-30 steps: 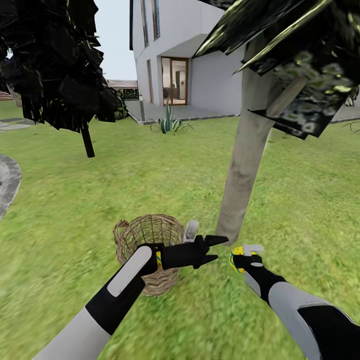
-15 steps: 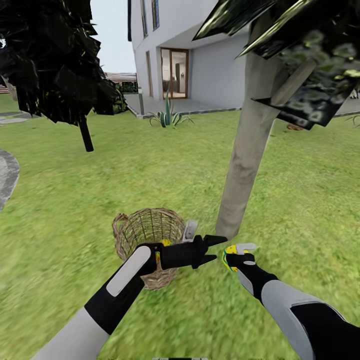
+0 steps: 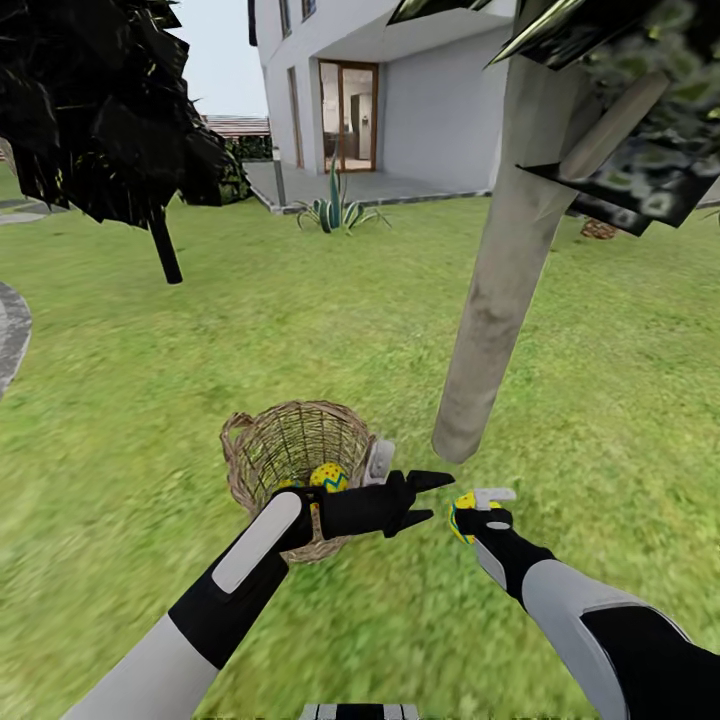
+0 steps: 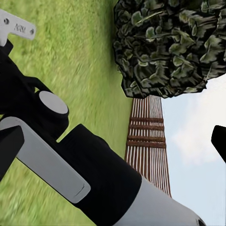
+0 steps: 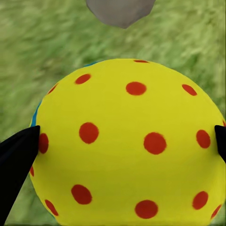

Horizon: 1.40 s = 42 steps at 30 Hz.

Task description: Take the three Easter eggs out of the wicker basket on the lawn in the garden, then place them on the lawn next to a single tree (choose any tree) so that all three eggs are next to the same tree and none are left in the basket.

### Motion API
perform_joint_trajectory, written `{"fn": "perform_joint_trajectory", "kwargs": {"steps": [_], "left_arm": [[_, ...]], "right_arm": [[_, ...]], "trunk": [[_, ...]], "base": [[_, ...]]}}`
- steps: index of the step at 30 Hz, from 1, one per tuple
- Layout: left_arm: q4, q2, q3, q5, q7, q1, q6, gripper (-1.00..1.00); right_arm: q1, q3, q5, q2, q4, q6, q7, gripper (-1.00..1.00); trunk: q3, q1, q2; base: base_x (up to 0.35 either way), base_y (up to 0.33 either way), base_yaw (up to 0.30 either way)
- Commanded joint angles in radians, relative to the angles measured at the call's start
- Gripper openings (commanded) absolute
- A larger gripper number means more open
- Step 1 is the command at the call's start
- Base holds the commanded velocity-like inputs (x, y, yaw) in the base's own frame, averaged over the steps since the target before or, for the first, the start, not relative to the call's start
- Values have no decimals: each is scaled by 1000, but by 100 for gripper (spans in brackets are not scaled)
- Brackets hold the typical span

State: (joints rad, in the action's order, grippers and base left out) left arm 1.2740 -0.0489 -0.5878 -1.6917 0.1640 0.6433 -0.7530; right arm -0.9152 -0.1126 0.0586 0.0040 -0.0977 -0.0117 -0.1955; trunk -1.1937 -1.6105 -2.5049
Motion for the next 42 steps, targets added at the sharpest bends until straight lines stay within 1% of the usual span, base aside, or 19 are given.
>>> {"fn": "perform_joint_trajectory", "kwargs": {"steps": [1, 20, 26, 32, 39, 42], "left_arm": [[1, 0, 0, -11, 9, 1, -2, 100], [-1, 0, 0, -11, 9, 0, -2, 100], [-2, -1, 0, -11, 9, 0, -2, 100], [-1, -1, 0, -11, 9, 0, -2, 100], [7, 0, 0, -11, 7, 0, -2, 100], [10, 0, 0, -11, 7, 1, -2, 100]], "right_arm": [[-1, -9, 6, 0, 0, 1, -8, -100], [-1, -8, 4, -1, 0, 3, -10, -100], [-1, -8, 6, -1, -2, 1, -10, -100], [-1, -7, 6, -1, -2, 2, -10, -100], [-1, -7, 5, -1, -2, 2, -10, -100], [-1, -7, 5, -1, -2, 2, -10, -100]], "trunk": [[-5, 0, -1], [-78, -9, -5], [-78, -9, -5], [-78, -9, -5], [-78, -9, -5], [-90, -10, -6]], "base": [[0, 0, 0], [0, 0, 0], [21, 0, 0], [252, 0, 0], [14, 0, 0], [0, 0, 0]]}}
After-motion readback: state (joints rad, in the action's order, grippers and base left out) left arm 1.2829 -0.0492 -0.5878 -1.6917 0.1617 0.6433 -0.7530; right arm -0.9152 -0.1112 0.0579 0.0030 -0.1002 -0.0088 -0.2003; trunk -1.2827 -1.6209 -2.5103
